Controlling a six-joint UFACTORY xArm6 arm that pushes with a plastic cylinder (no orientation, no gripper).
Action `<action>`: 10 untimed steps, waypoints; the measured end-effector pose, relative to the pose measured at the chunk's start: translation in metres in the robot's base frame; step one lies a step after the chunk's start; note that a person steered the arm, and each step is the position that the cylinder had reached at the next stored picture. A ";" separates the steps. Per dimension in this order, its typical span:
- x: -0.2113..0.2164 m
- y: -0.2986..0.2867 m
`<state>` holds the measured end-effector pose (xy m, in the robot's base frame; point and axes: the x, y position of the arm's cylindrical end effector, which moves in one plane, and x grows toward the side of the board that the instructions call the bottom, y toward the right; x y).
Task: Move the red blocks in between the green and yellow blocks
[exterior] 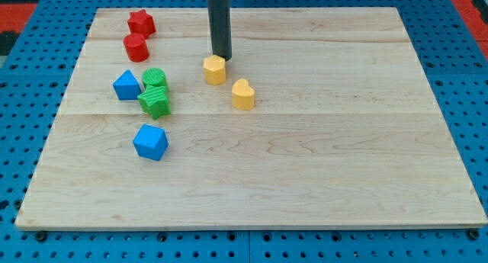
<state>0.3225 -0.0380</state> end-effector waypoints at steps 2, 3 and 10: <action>-0.066 -0.061; -0.124 -0.087; -0.080 -0.079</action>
<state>0.2424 -0.1172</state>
